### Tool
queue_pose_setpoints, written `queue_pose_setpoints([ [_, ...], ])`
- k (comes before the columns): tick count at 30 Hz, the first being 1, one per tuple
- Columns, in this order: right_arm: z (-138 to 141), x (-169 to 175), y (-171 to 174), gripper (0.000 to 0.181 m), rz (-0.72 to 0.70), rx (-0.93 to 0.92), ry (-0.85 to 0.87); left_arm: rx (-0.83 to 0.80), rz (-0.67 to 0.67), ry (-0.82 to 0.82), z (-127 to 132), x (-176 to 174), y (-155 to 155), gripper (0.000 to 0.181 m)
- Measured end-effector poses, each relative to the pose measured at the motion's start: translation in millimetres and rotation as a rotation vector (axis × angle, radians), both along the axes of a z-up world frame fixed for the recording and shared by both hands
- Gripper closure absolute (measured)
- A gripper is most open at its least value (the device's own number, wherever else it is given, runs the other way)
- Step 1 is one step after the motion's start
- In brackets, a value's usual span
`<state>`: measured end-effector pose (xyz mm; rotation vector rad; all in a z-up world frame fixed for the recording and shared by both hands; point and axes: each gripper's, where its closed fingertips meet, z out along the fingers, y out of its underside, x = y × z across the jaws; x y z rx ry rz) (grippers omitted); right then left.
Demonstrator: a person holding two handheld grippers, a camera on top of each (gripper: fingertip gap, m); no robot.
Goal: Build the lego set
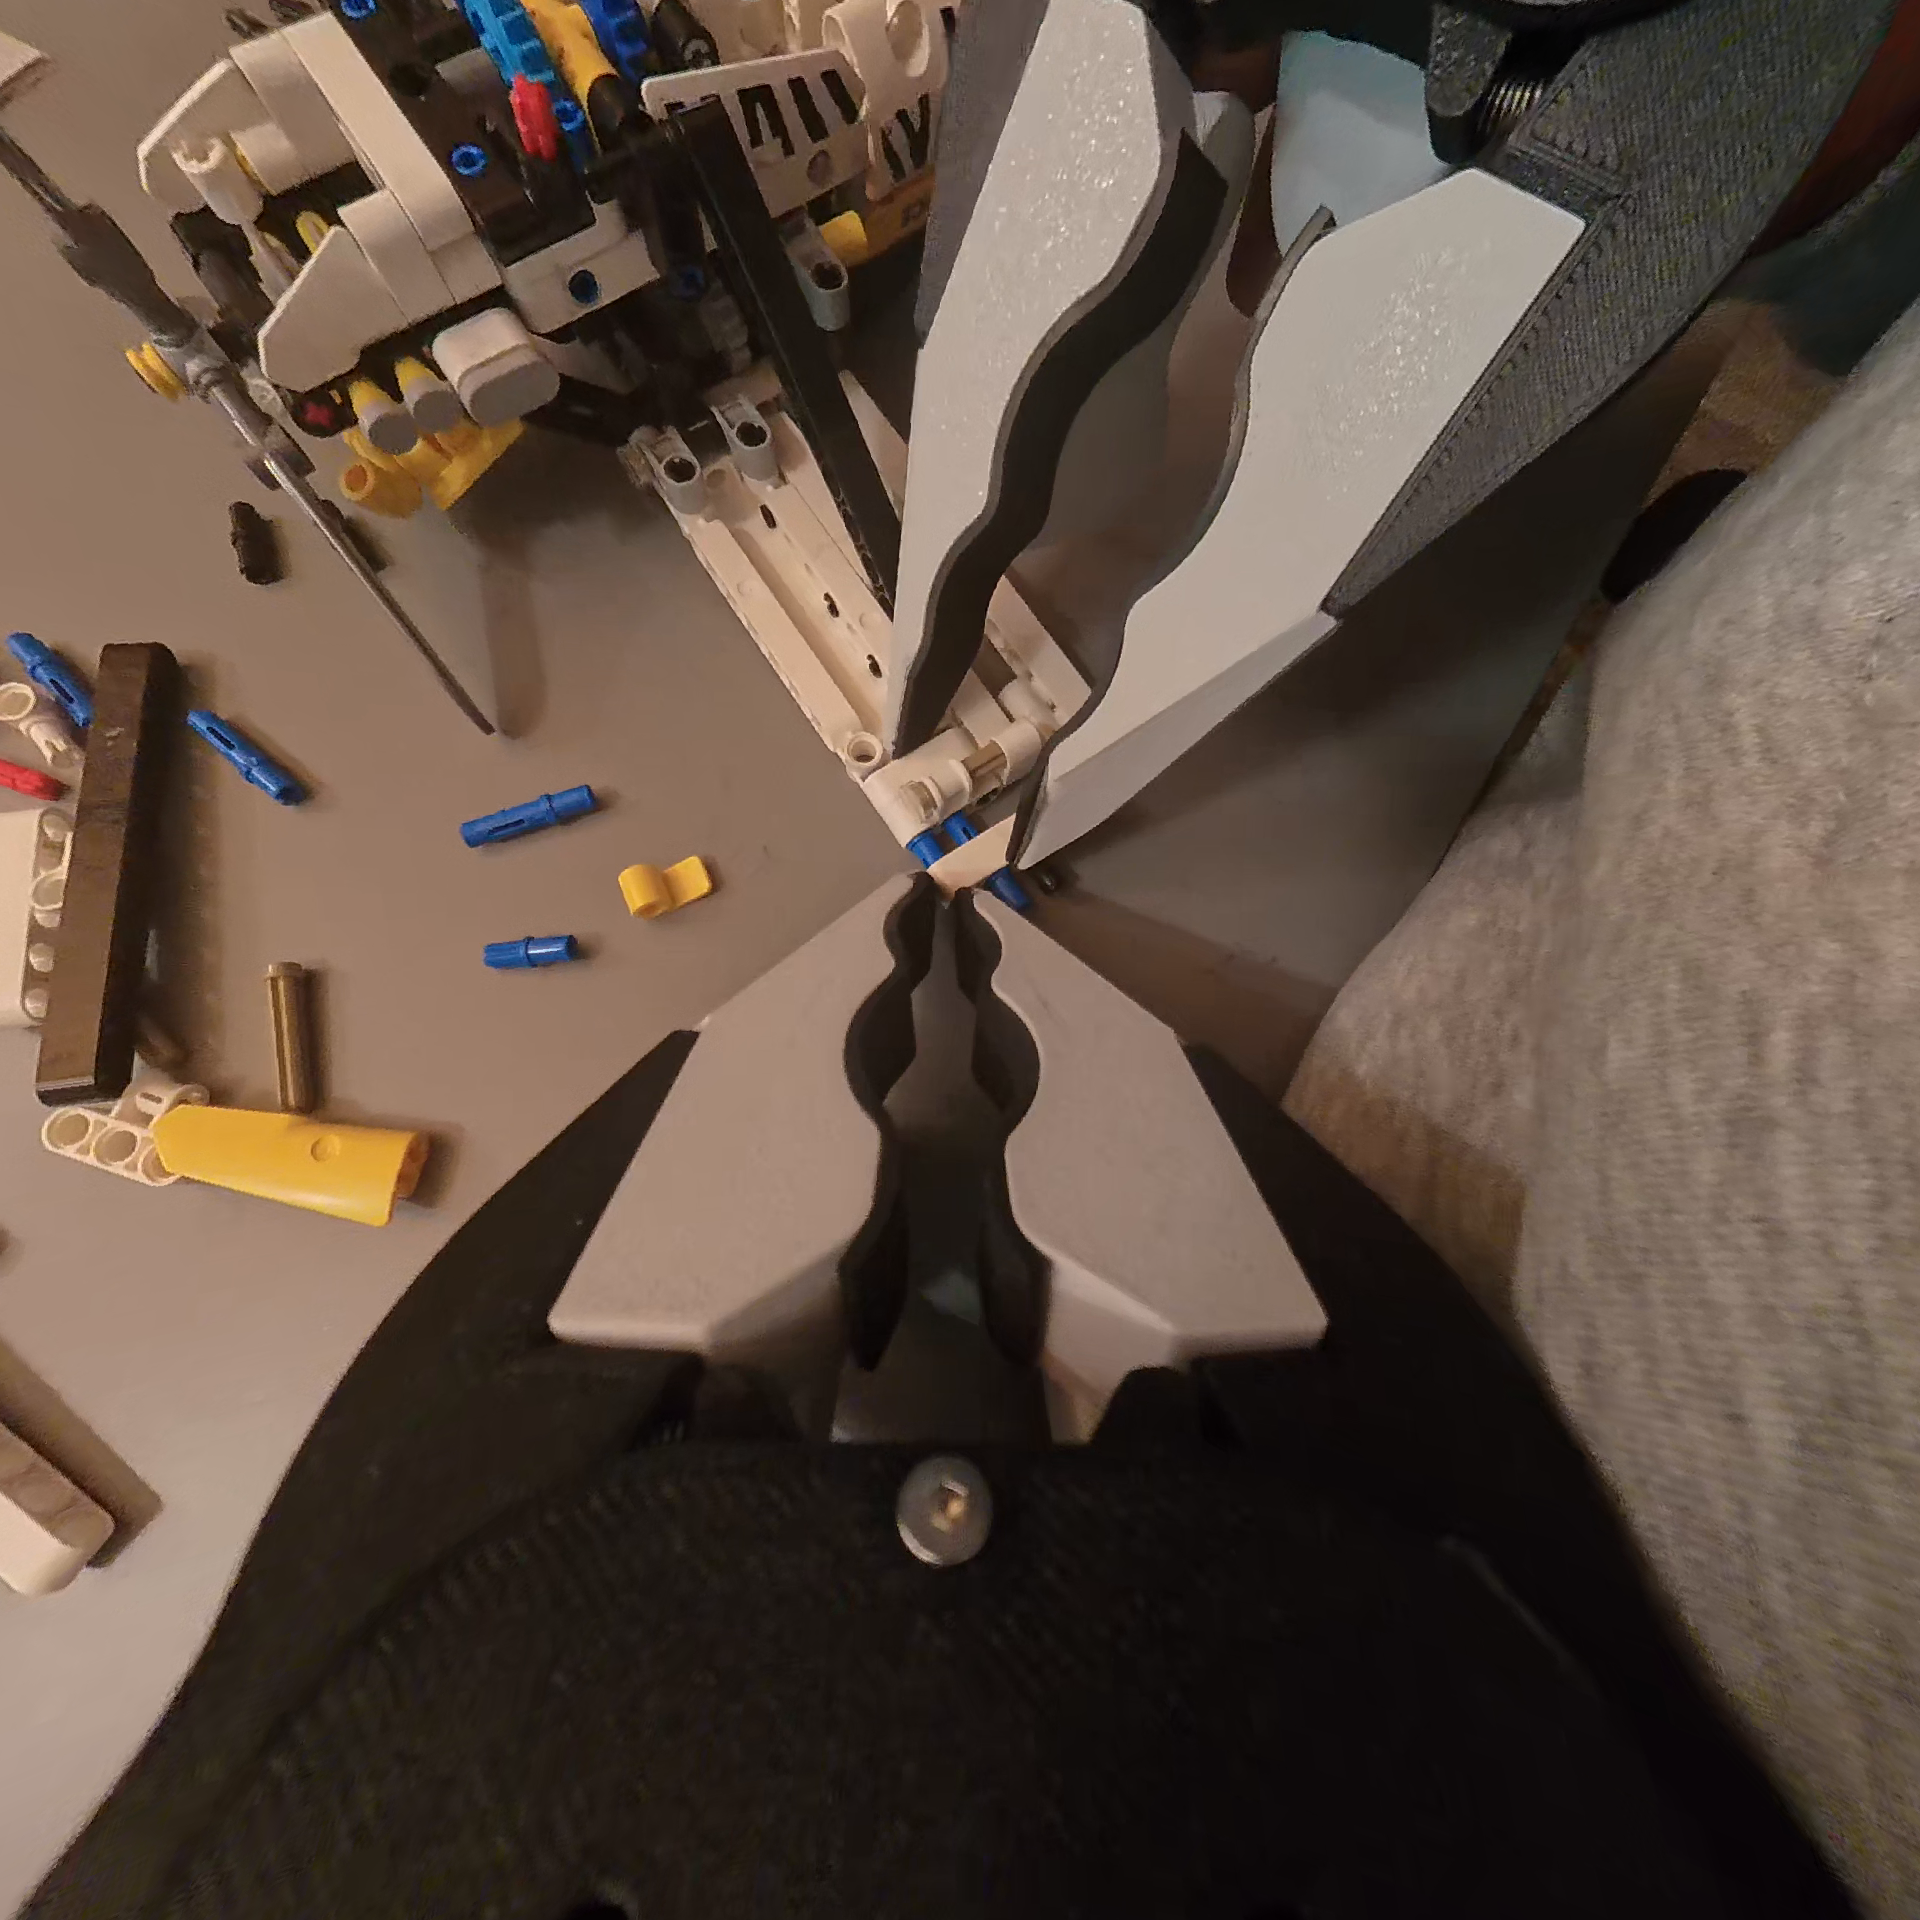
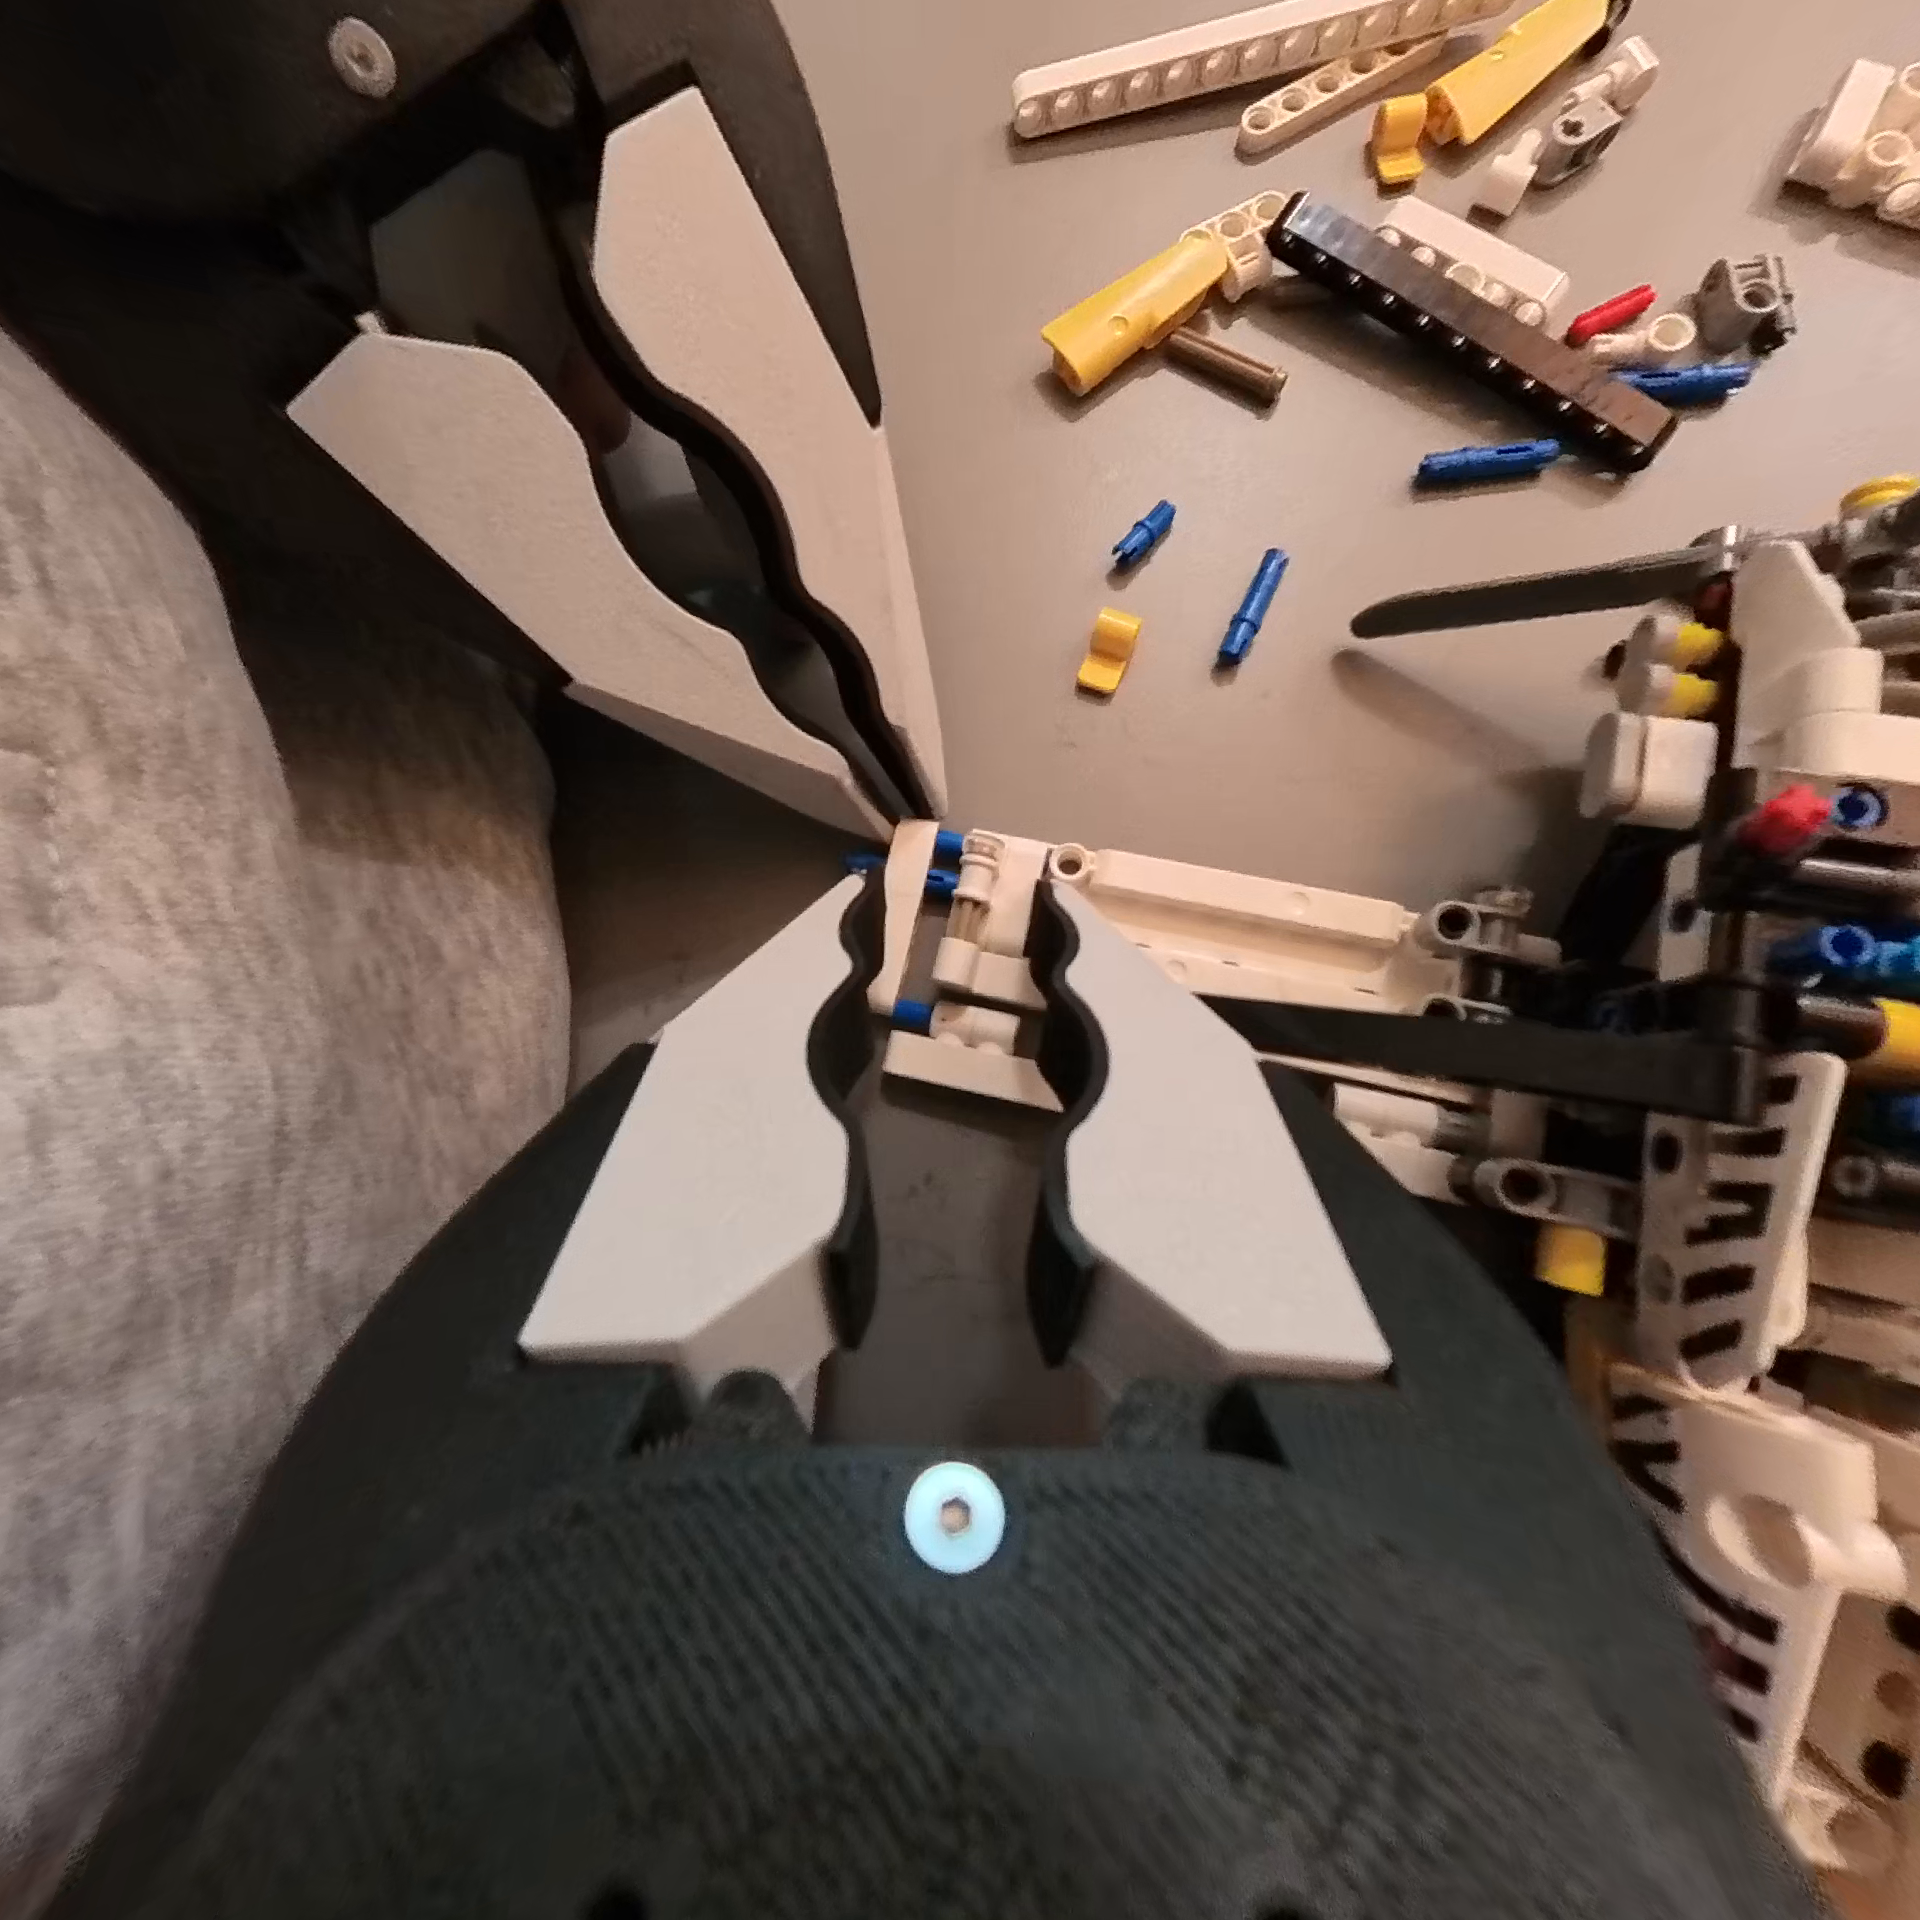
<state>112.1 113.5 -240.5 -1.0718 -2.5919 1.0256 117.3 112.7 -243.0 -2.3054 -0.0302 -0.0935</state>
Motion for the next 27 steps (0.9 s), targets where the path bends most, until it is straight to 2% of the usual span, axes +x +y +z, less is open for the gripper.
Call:
queue_pose_setpoints([
  [10,-0.1,-3.9,3.0,0.153,0.013,-0.014,-0.033,0.014,0.033,0.01,0.0,-1.2,1.6,0.181],
  [11,-0.3,-6.9,5.6,0.155,0.0,-0.012,-0.015,0.017,0.045,0.005,0.0,-1.7,2.7,0.181],
  [12,-0.6,-9.5,8.0,0.167,-0.018,-0.021,-0.002,0.019,0.053,0.011,0.1,-2.7,3.2,0.181],
  [22,-0.4,-7.6,6.7,0.166,-0.059,-0.019,0.008,0.015,0.06,0.05,0.0,-4.1,3.6,0.181],
  [27,-0.8,-6.2,7.6,0.165,-0.022,0.01,0.017,0.012,0.071,0.086,-0.4,-5.3,4.3,0.181],
])
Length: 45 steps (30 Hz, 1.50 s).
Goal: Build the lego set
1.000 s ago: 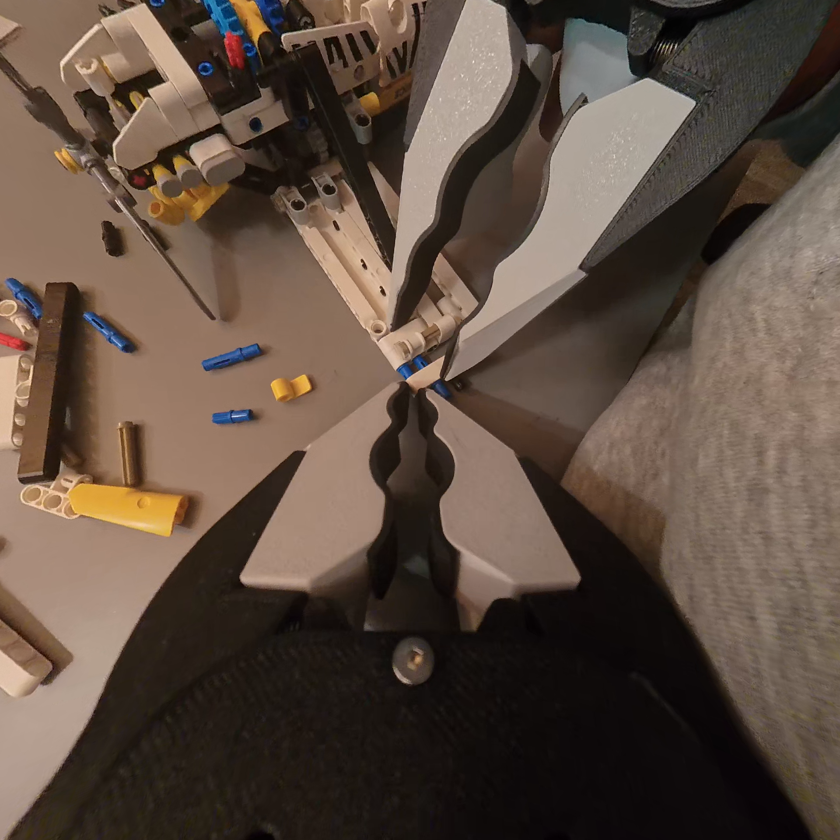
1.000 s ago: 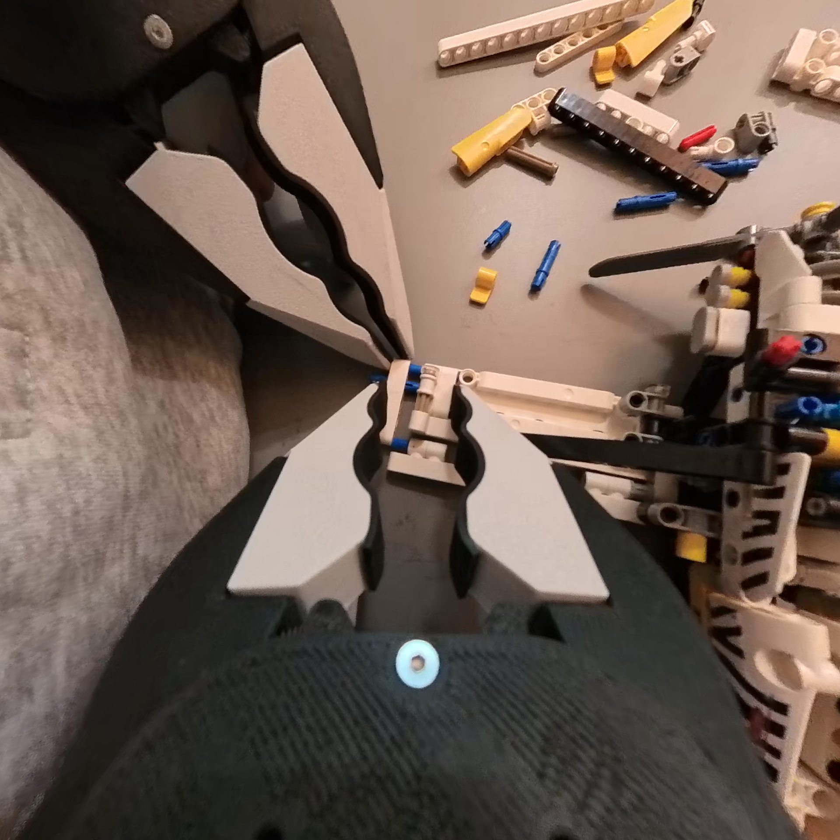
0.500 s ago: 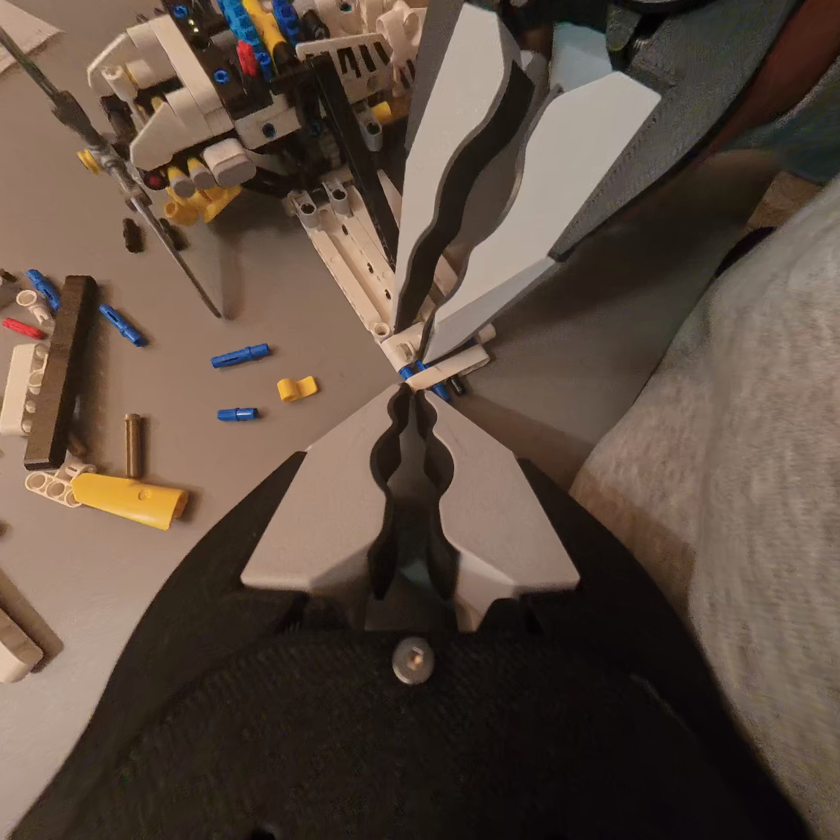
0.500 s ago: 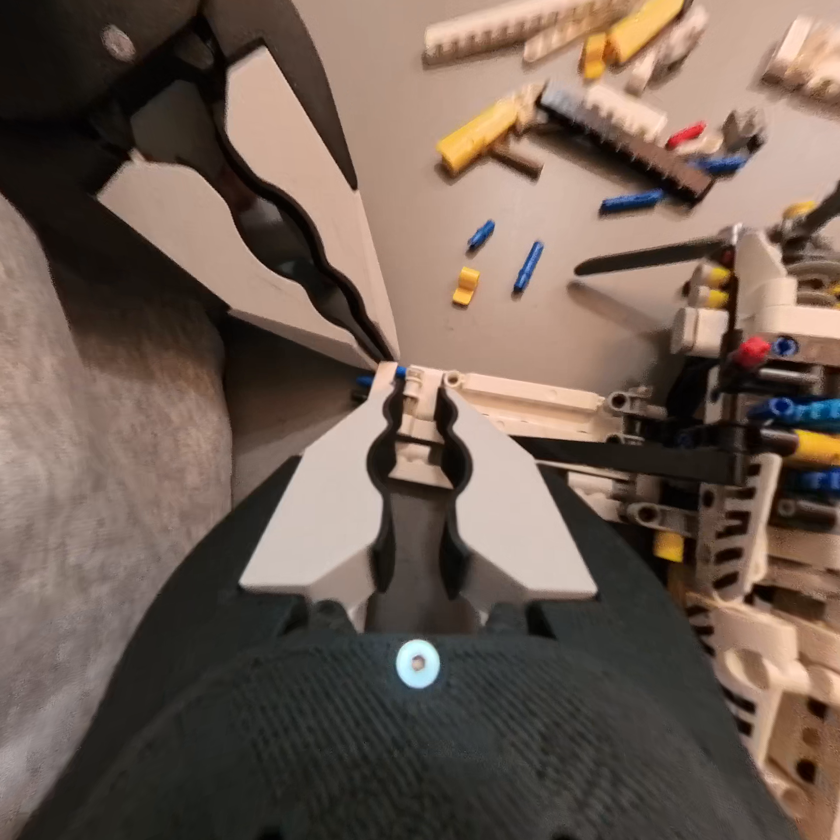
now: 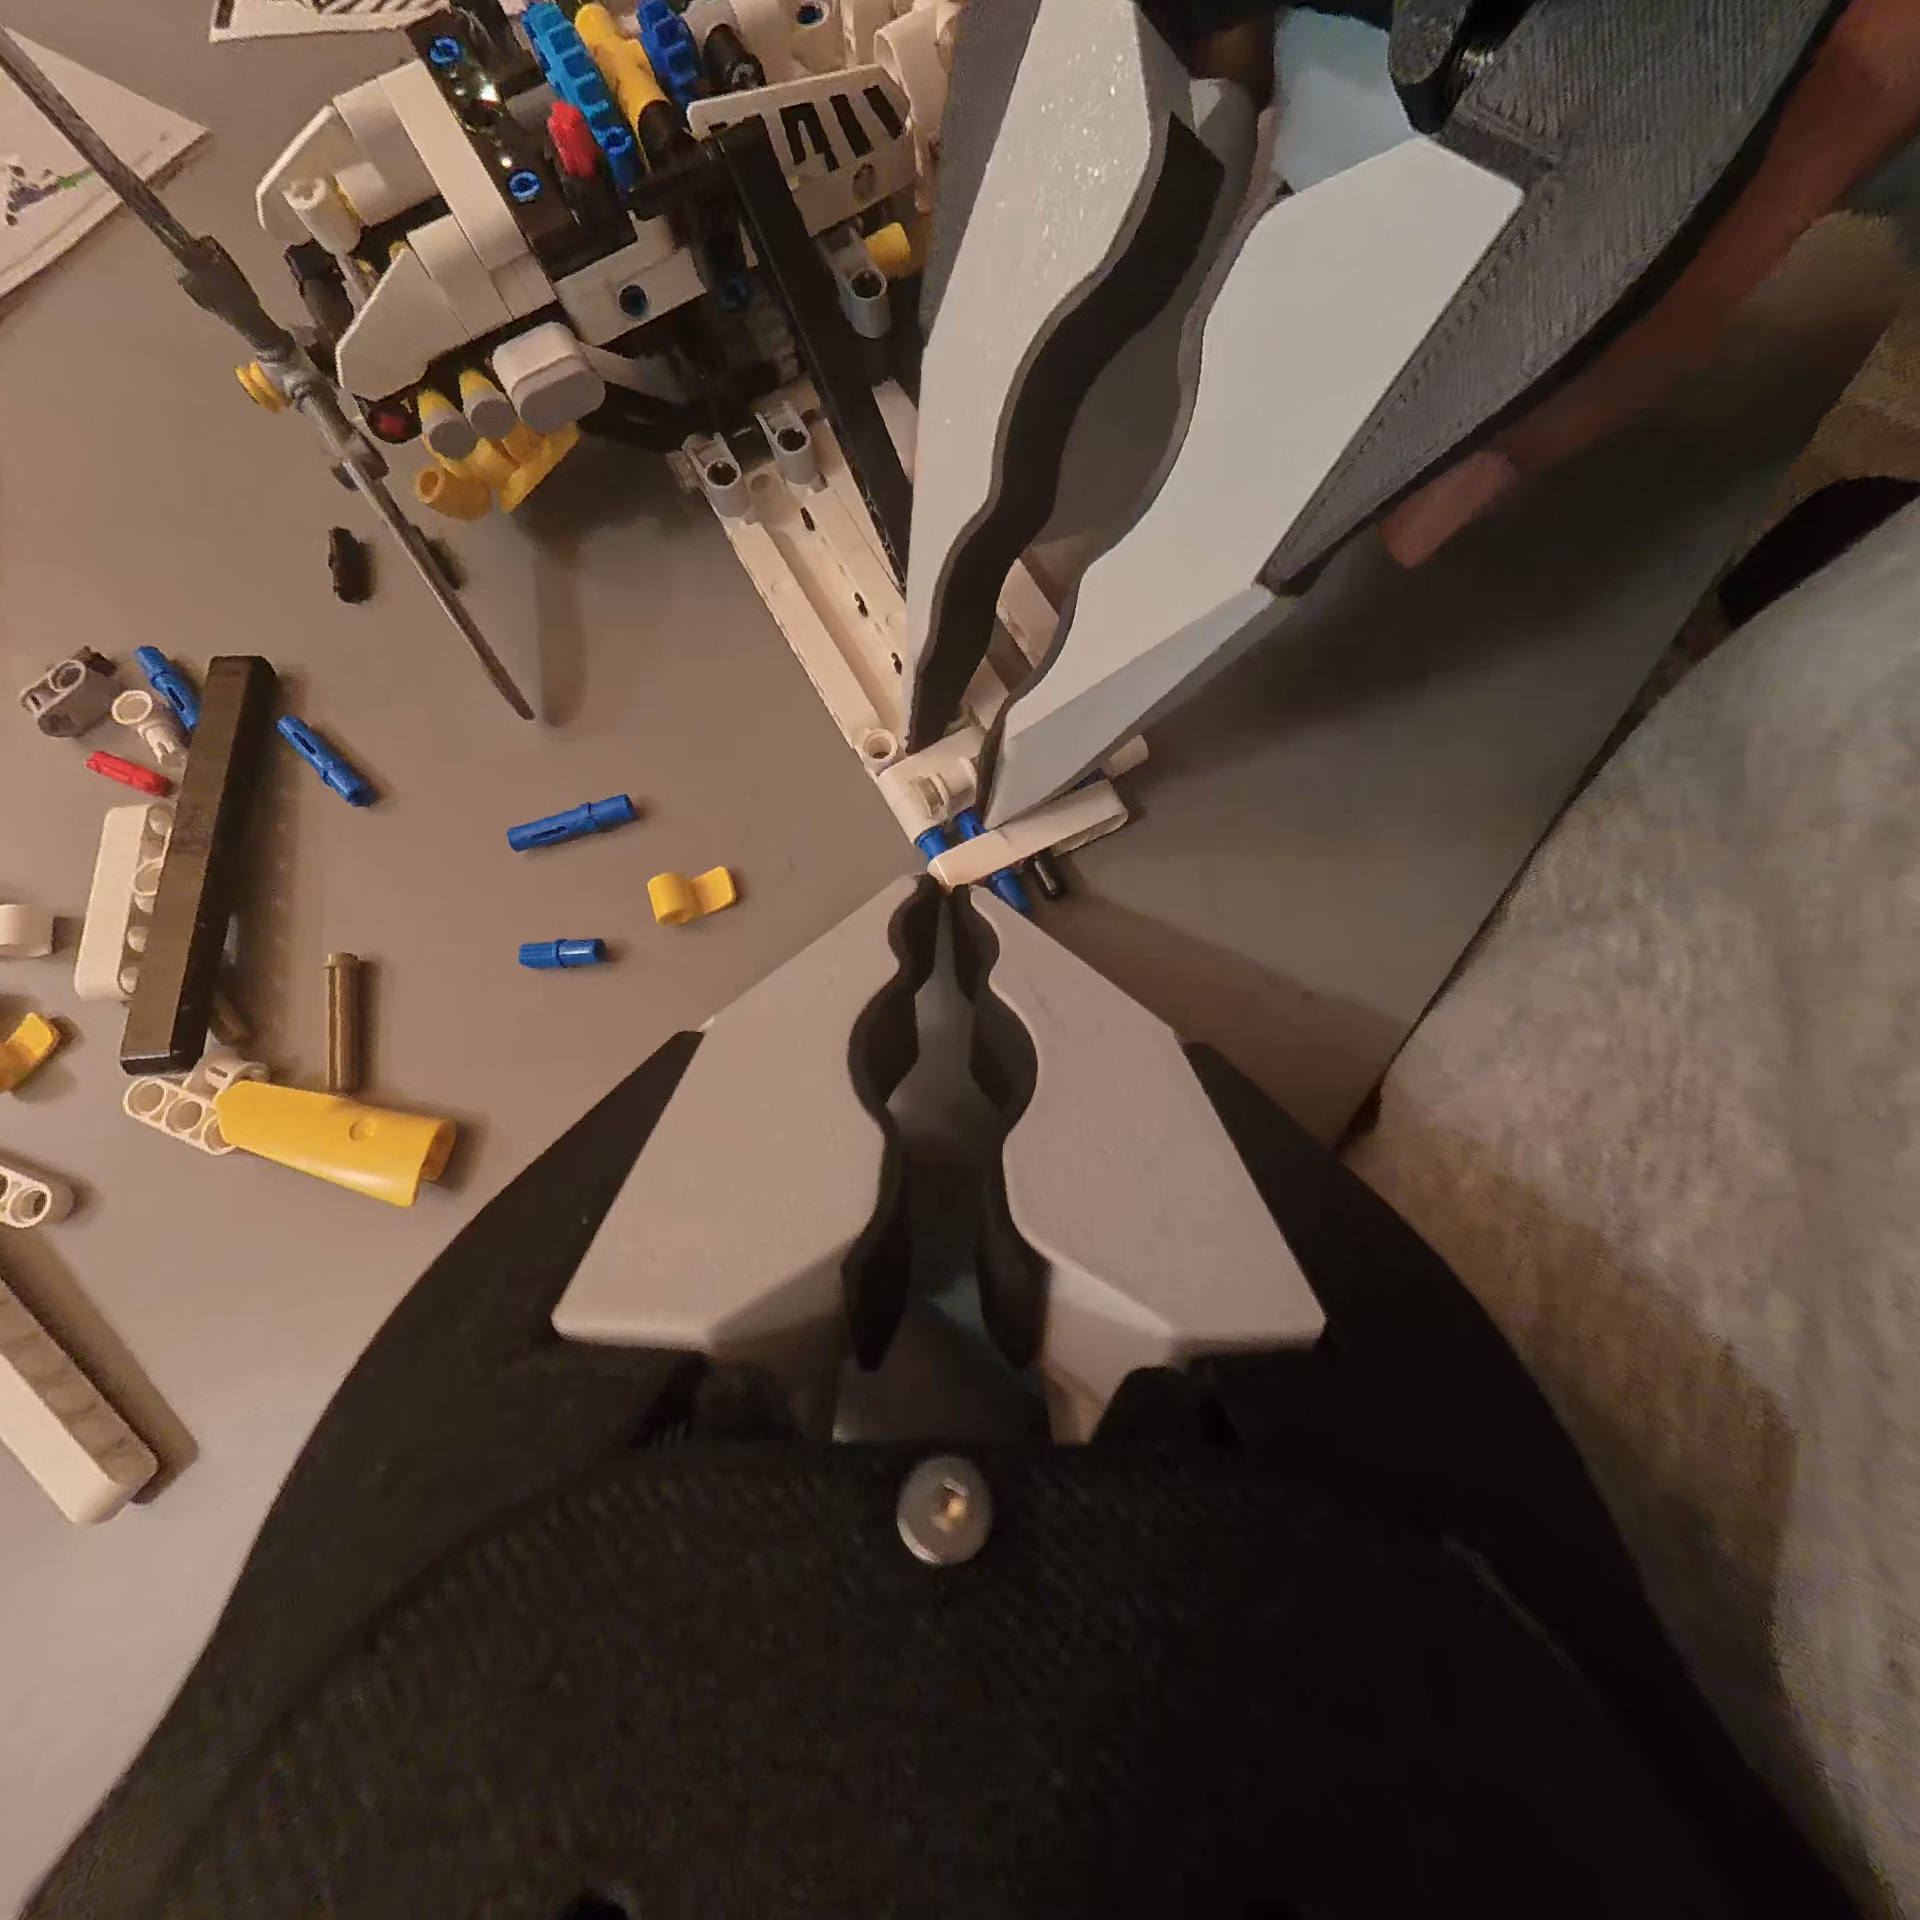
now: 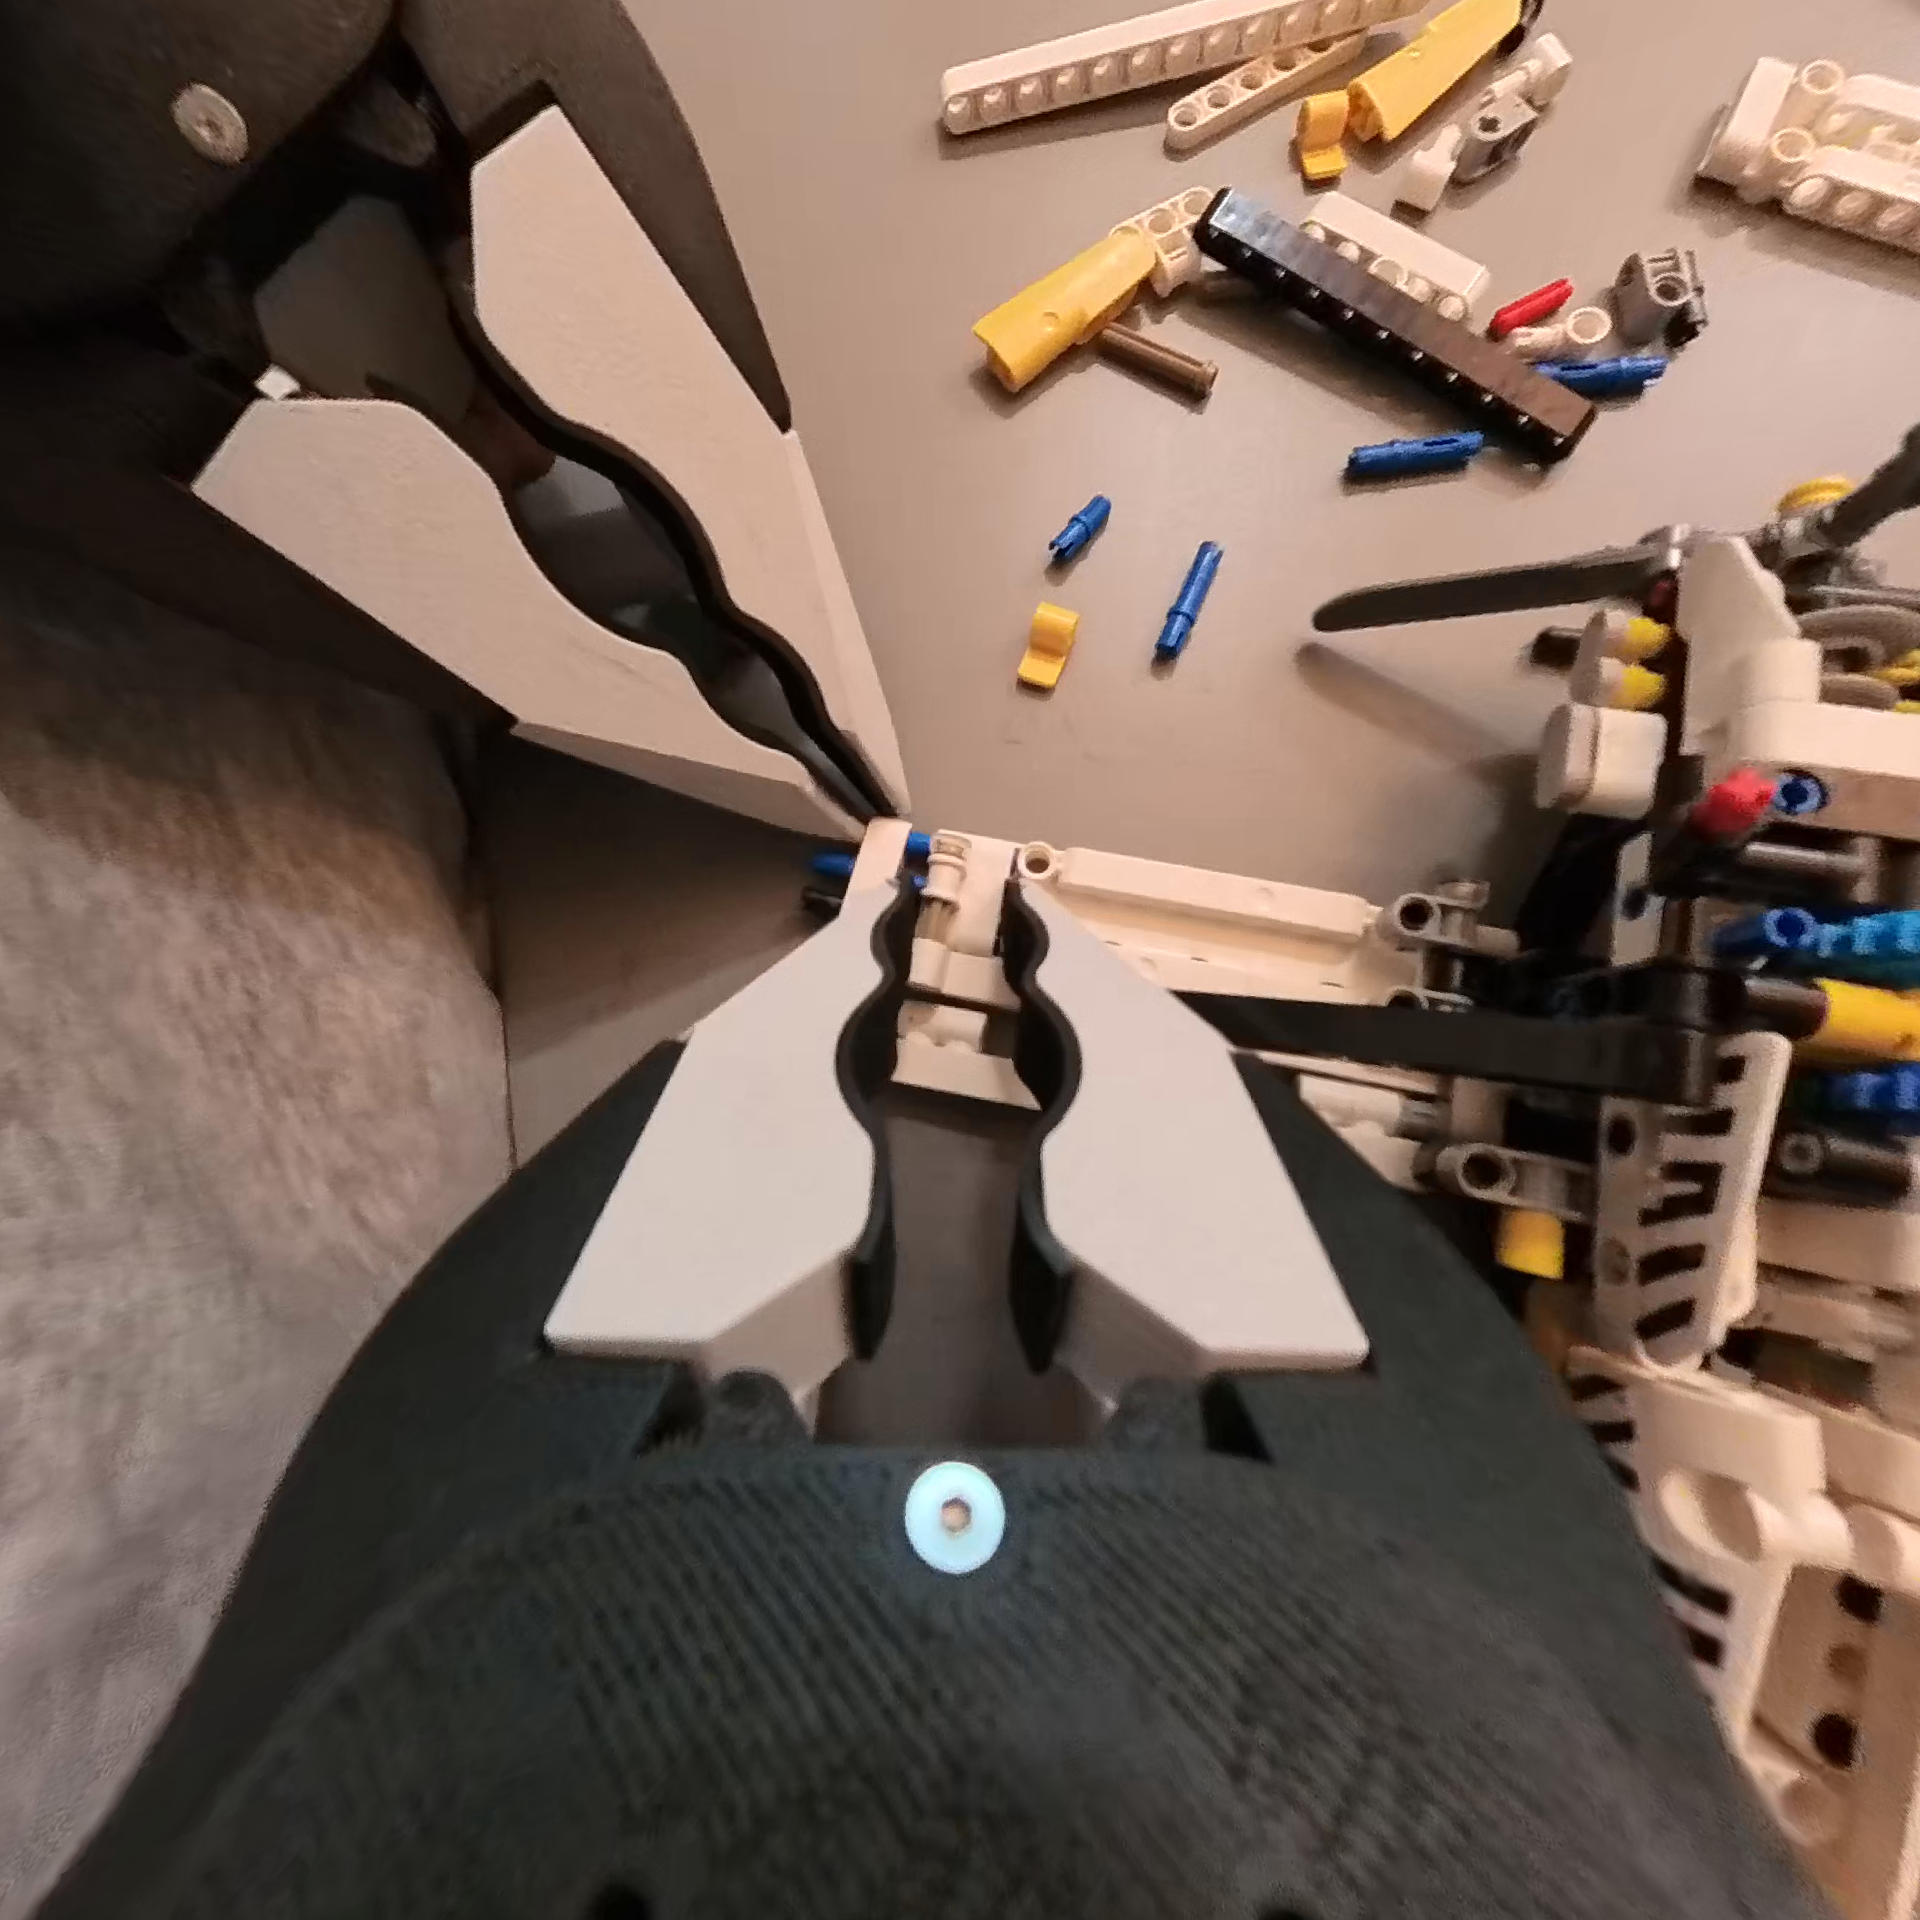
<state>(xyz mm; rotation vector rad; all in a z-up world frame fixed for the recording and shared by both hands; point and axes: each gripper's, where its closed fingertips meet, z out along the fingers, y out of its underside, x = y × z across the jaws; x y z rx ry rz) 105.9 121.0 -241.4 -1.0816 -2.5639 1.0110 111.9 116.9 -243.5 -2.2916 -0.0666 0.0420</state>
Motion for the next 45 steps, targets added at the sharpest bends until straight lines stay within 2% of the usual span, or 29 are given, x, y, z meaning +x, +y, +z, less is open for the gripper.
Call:
queue_pose_setpoints([
  [6,3,5,-3,0.163,0.104,-0.135,-0.077,-0.001,0.006,0.055,0,-1,0,0.181],
  [8,9,18,-11,0.127,0.191,-0.204,-0.142,0.0,0.008,0.064,0,-1,0,0.181],
  [9,10,20,-11,0.121,0.202,-0.209,-0.15,-0.001,0.01,0.069,0,-1,0,0.181],
  [14,3,17,-10,0.124,0.191,-0.059,-0.057,0.006,0.024,0.078,0,-2,0,0.181],
  [18,-3,14,-10,0.129,0.151,0.085,0.093,0.014,0.033,0.084,0,-2,0,0.181],
  [22,-1,11,-11,0.13,0.084,0.026,0.151,0.013,0.037,0.111,0,-2,0,0.181],
  [24,0,13,-12,0.12,0.042,0.032,0.143,0.011,0.041,0.126,-1,-3,0,0.181],
  [26,3,14,-6,0.101,-0.038,0.066,0.158,0.011,0.043,0.128,0,-3,0,0.181],
  [28,7,15,6,0.098,-0.13,0.084,0.211,0.013,0.048,0.12,0,-3,0,0.181],
  [31,3,22,20,0.091,-0.275,0.061,0.218,0.008,0.039,0.115,2,-4,-2,0.168],
  [34,-3,26,22,0.098,-0.352,0.016,0.173,0.02,-0.015,0.176,9,-6,-2,0.149],
  [36,-3,24,25,0.112,-0.382,0.01,0.166,0.025,-0.053,0.188,12,-6,-1,0.148],
  [39,-1,22,25,0.123,-0.401,-0.038,0.144,0.01,-0.105,0.157,11,-4,3,0.144],
  [45,0,23,24,0.137,-0.415,-0.083,0.122,-0.012,-0.198,0.059,11,-4,14,0.144],
])
